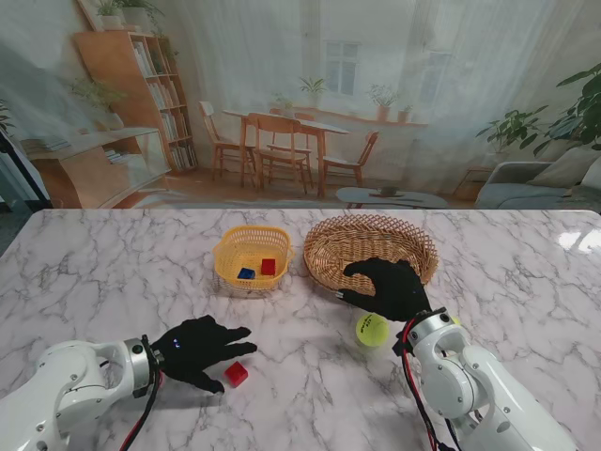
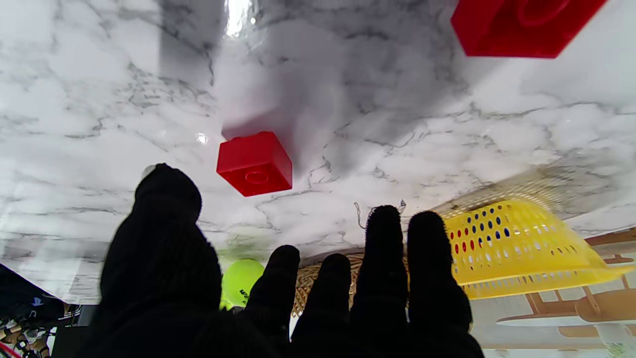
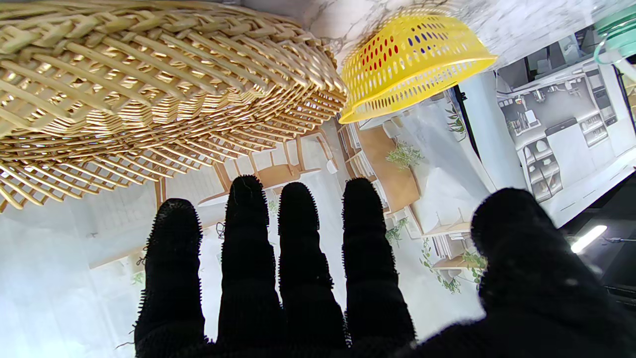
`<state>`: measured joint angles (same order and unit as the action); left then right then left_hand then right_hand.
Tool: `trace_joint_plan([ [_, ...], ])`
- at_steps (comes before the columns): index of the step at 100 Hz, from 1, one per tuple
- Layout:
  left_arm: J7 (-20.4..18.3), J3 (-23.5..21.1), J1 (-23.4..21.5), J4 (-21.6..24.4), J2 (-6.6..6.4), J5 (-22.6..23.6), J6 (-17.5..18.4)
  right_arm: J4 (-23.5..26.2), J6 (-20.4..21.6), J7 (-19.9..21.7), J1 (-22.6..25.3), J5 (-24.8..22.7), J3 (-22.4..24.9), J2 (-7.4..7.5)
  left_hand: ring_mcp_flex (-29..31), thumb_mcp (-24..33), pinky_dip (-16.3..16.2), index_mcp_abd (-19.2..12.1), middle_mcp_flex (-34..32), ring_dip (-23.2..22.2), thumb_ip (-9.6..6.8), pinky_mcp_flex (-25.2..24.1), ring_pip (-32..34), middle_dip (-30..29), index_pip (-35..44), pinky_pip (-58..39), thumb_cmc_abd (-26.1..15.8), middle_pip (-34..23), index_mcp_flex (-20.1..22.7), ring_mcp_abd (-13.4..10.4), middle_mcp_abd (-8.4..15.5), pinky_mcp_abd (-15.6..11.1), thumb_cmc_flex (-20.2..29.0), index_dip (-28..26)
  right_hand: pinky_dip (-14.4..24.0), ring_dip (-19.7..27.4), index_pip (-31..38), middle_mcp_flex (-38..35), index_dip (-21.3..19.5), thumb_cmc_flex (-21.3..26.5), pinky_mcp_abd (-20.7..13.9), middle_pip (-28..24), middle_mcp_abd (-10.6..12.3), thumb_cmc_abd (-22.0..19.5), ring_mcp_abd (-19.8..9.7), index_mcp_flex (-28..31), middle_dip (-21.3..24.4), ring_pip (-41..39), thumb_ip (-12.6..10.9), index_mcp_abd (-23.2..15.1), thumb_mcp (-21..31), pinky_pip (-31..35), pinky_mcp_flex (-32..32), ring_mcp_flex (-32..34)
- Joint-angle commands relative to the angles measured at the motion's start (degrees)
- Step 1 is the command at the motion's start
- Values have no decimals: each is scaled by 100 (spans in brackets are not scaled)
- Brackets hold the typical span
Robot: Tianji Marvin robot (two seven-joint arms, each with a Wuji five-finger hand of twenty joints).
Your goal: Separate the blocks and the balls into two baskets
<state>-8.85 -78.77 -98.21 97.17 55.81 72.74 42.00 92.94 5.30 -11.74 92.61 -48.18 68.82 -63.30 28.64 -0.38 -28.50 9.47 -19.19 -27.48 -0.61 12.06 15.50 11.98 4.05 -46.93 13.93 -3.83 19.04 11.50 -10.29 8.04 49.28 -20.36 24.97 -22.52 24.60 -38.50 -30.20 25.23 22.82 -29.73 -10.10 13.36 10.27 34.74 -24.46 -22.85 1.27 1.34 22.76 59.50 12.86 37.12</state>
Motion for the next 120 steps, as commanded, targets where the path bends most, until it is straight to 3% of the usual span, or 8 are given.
trace_joint_plan([
  [1,-2,62,56,-110,-13,85,-39,-19,-19,-5,10,-18,-8,-4,-174,71,37,-60,268,25,-67,50,-40,-150,-123,25,289,51,-187,-59,-91,-186,120,152,65,-43,-61,104,31,65,45,96,32,-218,37,38,8,232,-5,-109,-60,-2,-30,73],
  [9,122,136,124,-215,-20,155,-81,-24,-15,-21,7,-16,-11,-7,-63,199,-44,1,161,-115,-118,196,129,-92,109,-184,453,-107,-86,-132,-12,-319,208,98,65,-43,-59,97,30,64,49,91,36,-220,38,41,6,232,-5,-103,-61,0,-25,68],
  [19,292,231,221,-353,-28,219,-115,-33,-8,-35,0,-17,-18,-9,72,377,-73,-55,-21,-305,-127,335,279,281,463,-330,542,-582,11,-285,541,-486,313,-178,66,-44,-56,98,29,69,46,85,31,-216,38,45,3,227,-6,-101,-58,3,-20,74],
  [30,442,369,343,-516,-41,275,-157,-36,-12,-28,-5,-19,-25,-7,234,533,-84,-207,-231,-478,-115,481,408,510,807,-460,517,-885,130,-357,794,-588,457,-475,65,-44,-54,98,29,65,46,83,41,-217,34,43,3,225,-6,-109,-59,2,-24,78],
  [48,384,542,466,-687,-61,247,-197,-33,-21,-14,-2,-20,-24,-5,237,648,-95,-310,-381,-628,-87,526,452,658,1331,-568,446,-1073,51,-392,882,-644,574,-891,63,-43,-50,96,29,69,47,86,32,-213,41,55,6,225,-5,-101,-56,2,-24,78],
  [81,719,810,594,-945,-82,331,-266,-43,-40,9,-16,-21,-37,-2,382,752,-209,-542,-542,-903,-88,576,628,836,2188,-710,447,-1238,-20,-441,967,-647,628,-1454,61,-43,-52,95,31,64,49,88,35,-214,37,62,7,226,-4,-103,-54,2,-27,74],
  [105,1070,968,652,-1071,-97,454,-372,-48,-58,30,-28,-16,-49,0,595,1029,-247,-700,-916,-1024,-126,734,755,973,3346,-835,357,-1489,122,-480,1120,-669,1047,-2225,62,-43,-54,97,33,65,48,91,29,-215,39,67,8,226,-4,-105,-52,7,-23,75],
  [120,1243,1003,669,-1111,-94,468,-382,-55,-67,39,-39,-13,-58,0,734,1025,-247,-853,-1196,-1052,-9,842,824,1047,3821,-931,419,-1631,259,-495,1119,-682,1446,-2729,62,-43,-56,96,33,58,48,92,35,-210,48,65,8,227,-2,-108,-56,9,-19,72],
])
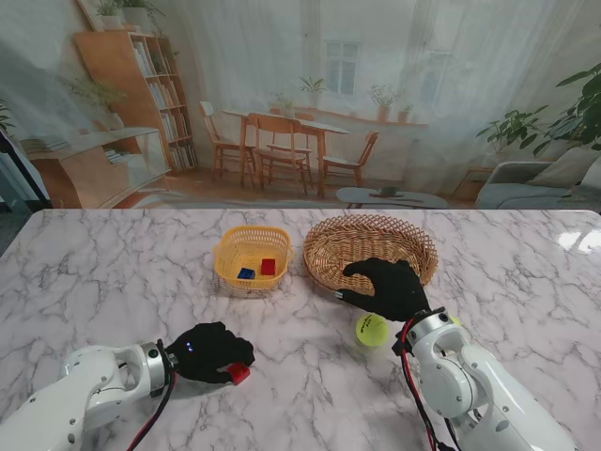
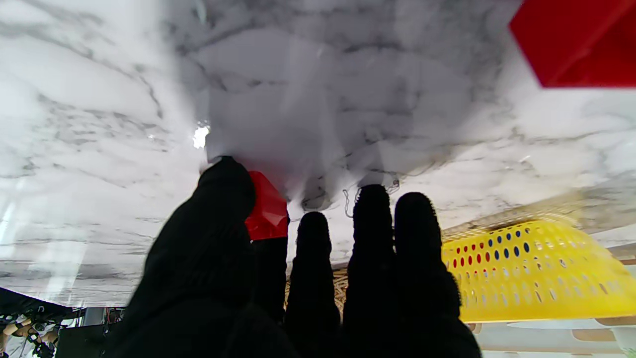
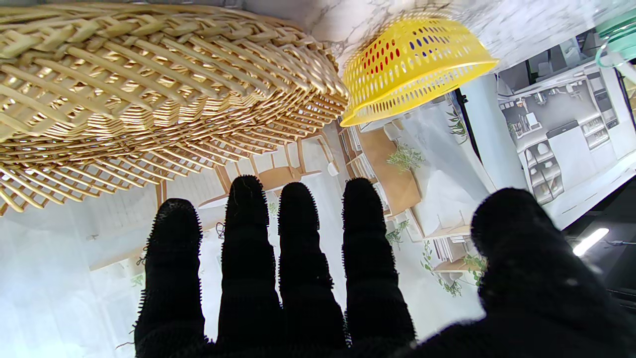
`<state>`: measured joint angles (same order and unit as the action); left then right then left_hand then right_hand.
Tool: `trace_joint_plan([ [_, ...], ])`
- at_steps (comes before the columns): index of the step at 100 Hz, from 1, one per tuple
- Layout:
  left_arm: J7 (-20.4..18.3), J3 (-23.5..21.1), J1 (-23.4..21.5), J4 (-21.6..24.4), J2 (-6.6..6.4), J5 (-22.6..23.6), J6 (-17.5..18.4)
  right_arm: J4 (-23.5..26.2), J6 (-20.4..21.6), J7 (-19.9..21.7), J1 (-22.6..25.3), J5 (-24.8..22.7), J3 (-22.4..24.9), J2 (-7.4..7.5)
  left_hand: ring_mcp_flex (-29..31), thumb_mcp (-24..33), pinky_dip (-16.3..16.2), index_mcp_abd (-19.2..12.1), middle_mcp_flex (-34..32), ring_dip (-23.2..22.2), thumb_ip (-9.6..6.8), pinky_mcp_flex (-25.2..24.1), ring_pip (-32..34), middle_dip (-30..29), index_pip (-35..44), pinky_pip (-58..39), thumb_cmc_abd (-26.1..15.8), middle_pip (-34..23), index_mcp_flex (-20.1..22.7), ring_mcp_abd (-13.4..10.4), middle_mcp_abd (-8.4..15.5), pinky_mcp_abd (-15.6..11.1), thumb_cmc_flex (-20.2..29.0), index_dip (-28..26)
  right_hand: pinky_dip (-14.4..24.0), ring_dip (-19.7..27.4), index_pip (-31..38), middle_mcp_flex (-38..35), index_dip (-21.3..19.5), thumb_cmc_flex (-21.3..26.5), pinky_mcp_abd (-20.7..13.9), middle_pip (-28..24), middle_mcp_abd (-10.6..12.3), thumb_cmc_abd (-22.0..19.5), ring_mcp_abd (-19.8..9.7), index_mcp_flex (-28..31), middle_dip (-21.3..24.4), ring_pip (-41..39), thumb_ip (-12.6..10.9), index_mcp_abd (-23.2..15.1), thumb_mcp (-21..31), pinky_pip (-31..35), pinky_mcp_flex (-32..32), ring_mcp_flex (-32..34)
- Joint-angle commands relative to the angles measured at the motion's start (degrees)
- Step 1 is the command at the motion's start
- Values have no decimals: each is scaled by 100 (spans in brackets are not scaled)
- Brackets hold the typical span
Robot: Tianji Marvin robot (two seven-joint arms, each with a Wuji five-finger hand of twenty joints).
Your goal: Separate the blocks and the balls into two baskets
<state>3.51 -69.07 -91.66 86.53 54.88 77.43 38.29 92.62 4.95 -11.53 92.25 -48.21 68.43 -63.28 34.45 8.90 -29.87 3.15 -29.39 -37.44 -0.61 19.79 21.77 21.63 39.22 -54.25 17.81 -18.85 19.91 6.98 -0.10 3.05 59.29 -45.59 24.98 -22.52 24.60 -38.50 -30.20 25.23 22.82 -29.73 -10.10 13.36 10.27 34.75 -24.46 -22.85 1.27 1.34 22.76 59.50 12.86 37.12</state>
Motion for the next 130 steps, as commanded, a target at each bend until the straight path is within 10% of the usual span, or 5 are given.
trace_joint_plan([
  [1,15,33,13,-47,0,-3,-11,-23,-32,18,-3,-9,-20,-2,165,95,-110,-229,-196,-57,-8,77,201,85,323,-204,32,-138,187,-43,98,-184,461,-217,61,-43,-55,101,33,60,50,94,30,-210,44,67,9,226,-3,-105,-54,8,-22,72],
  [52,94,-272,-23,224,122,-308,-39,-35,-58,58,-29,18,-43,-1,382,-230,-108,-170,-523,-87,-47,221,274,267,742,-340,-224,-347,321,-38,-67,-168,754,-191,59,-42,-58,113,33,62,49,102,14,-215,41,66,12,228,-3,-91,-54,7,-25,71],
  [130,23,344,1757,-532,312,-998,-1230,23,-99,110,-14,33,-57,2,495,-383,-137,-81,-662,-119,-84,271,257,344,710,-375,-279,-300,440,-5,-299,-96,668,-171,58,-43,-58,91,33,66,49,94,30,-215,53,79,7,227,-3,-99,-56,8,-25,73],
])
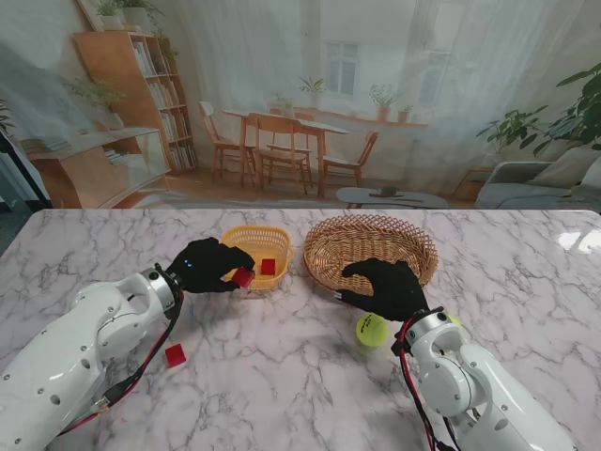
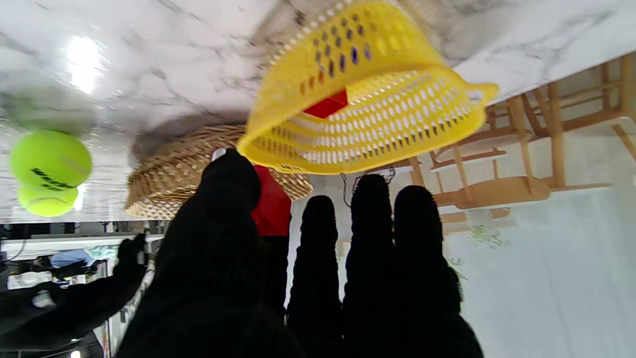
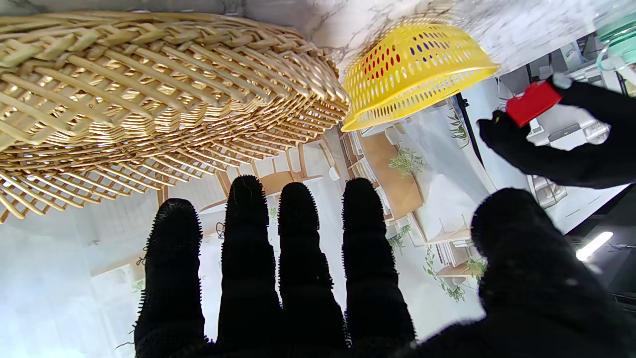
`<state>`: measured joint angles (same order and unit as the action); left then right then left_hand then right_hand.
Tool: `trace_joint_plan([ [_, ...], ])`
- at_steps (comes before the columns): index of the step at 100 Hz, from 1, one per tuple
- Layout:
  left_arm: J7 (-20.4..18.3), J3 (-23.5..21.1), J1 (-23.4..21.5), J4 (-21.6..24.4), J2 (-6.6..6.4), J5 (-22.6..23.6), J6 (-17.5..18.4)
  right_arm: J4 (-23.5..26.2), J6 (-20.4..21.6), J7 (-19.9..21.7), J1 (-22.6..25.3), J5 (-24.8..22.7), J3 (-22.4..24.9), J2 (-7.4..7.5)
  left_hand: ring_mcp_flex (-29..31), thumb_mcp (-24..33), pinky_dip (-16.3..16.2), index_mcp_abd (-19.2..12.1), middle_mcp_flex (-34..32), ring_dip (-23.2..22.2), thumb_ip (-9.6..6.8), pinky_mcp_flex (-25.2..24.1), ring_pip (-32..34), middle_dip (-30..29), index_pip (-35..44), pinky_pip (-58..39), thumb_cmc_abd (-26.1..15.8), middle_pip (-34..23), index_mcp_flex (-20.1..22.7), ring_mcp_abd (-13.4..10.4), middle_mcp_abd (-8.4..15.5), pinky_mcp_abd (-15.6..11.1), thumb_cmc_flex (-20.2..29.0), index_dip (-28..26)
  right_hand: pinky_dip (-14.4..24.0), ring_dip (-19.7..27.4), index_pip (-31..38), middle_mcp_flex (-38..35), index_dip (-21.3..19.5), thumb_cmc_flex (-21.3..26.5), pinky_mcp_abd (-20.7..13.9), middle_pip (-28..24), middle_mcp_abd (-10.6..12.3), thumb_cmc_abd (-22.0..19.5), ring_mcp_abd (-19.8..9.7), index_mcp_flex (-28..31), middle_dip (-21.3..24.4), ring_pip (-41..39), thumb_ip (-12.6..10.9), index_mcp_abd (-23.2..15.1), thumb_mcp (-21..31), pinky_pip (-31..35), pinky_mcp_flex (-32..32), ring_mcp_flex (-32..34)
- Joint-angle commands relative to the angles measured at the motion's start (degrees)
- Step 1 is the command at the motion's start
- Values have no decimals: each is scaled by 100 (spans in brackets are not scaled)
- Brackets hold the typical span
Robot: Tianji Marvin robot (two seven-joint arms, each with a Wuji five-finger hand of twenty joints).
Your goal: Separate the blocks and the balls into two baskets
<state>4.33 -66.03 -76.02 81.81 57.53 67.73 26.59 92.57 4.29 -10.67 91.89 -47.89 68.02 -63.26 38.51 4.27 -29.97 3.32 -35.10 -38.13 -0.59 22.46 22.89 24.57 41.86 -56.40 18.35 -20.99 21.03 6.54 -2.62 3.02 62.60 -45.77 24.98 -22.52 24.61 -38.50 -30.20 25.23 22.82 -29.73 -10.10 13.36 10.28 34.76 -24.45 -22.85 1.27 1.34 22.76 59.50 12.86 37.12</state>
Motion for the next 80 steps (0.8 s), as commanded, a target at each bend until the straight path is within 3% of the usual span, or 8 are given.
trace_joint_plan([
  [1,-58,59,219,-80,51,-42,-81,29,-32,25,22,0,-16,0,88,82,-128,-98,-93,-52,-89,3,146,51,446,-160,-331,-87,329,39,-54,-94,344,-154,59,-43,-59,89,33,66,51,94,26,-215,51,77,7,227,-3,-101,-56,8,-25,74],
  [23,-123,685,929,-673,113,-351,-669,46,-14,31,26,-16,-25,3,88,75,-140,-72,-90,-65,-101,-8,144,52,410,-155,-382,-70,333,53,-63,-76,358,-133,59,-43,-61,82,34,62,49,99,20,-215,43,74,8,228,-2,-100,-58,9,-21,81],
  [46,-45,1461,1632,-1390,273,-963,-1442,49,-15,38,27,-13,-30,4,55,43,-156,-26,-66,-65,-104,-42,131,46,348,-149,-403,-58,328,74,-93,-57,374,-87,60,-44,-58,80,32,63,56,99,32,-215,46,80,6,229,-3,-98,-59,12,-18,82],
  [71,-25,2208,2150,-2013,399,-1420,-1844,60,-12,27,39,-11,-20,2,-8,-6,-163,58,75,-39,-111,-90,94,-4,131,-124,-434,27,214,81,-147,-59,332,73,59,-44,-58,87,31,64,52,99,31,-215,48,80,5,229,-3,-105,-60,9,-20,82],
  [80,-26,2388,2248,-2154,414,-1488,-1898,62,-14,32,39,-10,-20,2,-99,-44,-174,220,282,-4,-138,-145,55,-104,-635,-75,-604,153,145,104,-243,-37,127,596,60,-44,-56,82,31,66,56,98,24,-215,49,84,6,229,-3,-104,-60,10,-21,80],
])
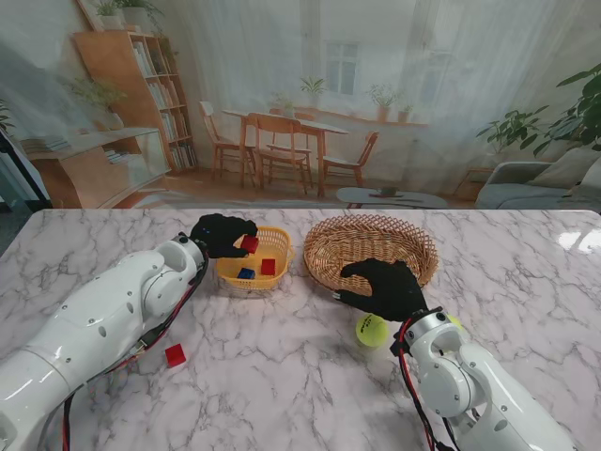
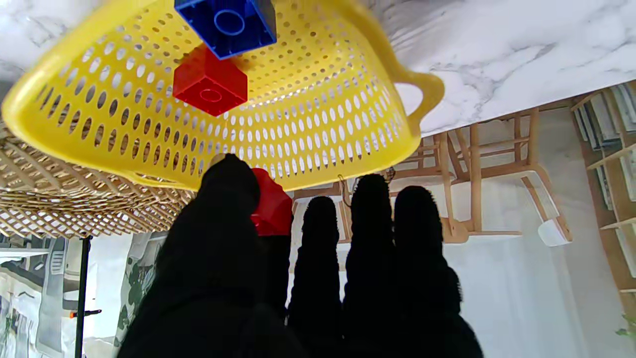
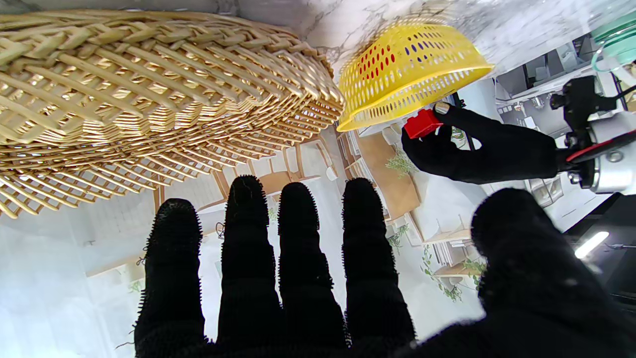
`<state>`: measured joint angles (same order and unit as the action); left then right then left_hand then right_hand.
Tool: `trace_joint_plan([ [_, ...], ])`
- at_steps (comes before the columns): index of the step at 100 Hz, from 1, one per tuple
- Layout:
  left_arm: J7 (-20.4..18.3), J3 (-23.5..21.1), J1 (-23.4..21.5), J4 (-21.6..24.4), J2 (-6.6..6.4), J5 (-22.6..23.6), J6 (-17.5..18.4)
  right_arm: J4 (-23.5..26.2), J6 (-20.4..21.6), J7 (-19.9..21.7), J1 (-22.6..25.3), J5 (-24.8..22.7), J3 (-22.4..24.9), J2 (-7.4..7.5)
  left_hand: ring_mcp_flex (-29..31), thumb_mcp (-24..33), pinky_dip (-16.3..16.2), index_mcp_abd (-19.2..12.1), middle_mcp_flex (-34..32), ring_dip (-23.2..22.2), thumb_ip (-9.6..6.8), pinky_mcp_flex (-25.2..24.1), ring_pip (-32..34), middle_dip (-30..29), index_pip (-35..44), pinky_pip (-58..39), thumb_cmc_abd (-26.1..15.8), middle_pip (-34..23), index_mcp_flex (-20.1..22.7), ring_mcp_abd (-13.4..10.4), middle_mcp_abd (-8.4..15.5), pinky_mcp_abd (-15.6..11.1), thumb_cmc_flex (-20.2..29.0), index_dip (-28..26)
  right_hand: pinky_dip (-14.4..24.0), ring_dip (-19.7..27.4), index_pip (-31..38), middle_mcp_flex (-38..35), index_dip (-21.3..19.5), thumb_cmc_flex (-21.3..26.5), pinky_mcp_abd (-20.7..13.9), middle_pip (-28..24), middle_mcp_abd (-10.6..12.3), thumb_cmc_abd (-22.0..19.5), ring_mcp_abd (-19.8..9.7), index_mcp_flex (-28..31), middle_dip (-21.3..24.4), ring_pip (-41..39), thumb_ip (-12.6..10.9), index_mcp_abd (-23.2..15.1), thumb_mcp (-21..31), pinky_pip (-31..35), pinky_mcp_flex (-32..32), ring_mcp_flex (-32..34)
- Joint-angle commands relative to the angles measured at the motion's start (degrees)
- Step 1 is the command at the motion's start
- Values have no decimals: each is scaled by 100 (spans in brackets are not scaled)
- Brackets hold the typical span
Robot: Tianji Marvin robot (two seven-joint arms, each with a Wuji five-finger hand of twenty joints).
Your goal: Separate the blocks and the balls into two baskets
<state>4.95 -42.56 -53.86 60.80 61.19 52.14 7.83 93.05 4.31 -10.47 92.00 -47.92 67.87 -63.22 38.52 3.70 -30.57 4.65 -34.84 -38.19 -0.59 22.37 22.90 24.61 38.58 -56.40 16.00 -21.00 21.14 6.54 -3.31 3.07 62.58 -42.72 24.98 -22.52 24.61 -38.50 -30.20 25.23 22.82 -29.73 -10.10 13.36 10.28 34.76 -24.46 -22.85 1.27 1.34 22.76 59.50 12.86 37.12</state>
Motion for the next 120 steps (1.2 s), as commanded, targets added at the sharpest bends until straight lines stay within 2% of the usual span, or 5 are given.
trace_joint_plan([
  [1,-97,56,39,-61,48,66,-30,15,-16,12,29,-6,-5,-2,-111,14,-115,111,279,8,-141,-146,48,-123,-449,-65,-408,171,135,105,-181,-37,99,382,60,-44,-58,81,31,65,56,98,25,-214,49,81,6,229,-3,-103,-60,10,-21,80],
  [25,-323,170,112,-163,17,12,-64,11,-22,21,22,-4,-12,-1,-357,-289,-189,370,802,132,-119,-383,-116,-535,-2400,129,-748,664,-79,219,-429,155,-335,1823,59,-43,-58,91,31,67,53,103,24,-215,47,82,7,231,-3,-103,-61,9,-22,76],
  [54,-406,-308,-141,163,-102,364,206,-9,-17,37,8,1,-20,1,-467,-384,-201,384,793,175,-85,-511,-191,-564,-2519,207,-811,687,114,270,-455,238,-555,1880,59,-43,-59,84,32,65,52,100,31,-214,50,80,6,230,-3,-109,-63,8,-21,78],
  [84,-1028,-1462,-883,1122,-292,948,762,-19,-7,21,8,4,-13,-1,-964,-482,159,284,603,1005,75,-1157,-975,-849,-2770,1214,-1270,1262,406,474,-587,773,-1236,1738,59,-43,-58,82,31,63,52,101,31,-218,47,85,6,232,-3,-106,-66,9,-20,75],
  [120,-1127,-2779,-2009,2278,-400,1675,1554,-14,-17,21,16,7,-8,-2,-889,-502,85,106,236,1003,83,-1250,-894,-653,-2616,1214,-1336,1188,905,496,-466,1016,-1355,1554,60,-43,-56,82,30,71,55,101,26,-213,51,90,6,230,-5,-106,-62,9,-21,82],
])
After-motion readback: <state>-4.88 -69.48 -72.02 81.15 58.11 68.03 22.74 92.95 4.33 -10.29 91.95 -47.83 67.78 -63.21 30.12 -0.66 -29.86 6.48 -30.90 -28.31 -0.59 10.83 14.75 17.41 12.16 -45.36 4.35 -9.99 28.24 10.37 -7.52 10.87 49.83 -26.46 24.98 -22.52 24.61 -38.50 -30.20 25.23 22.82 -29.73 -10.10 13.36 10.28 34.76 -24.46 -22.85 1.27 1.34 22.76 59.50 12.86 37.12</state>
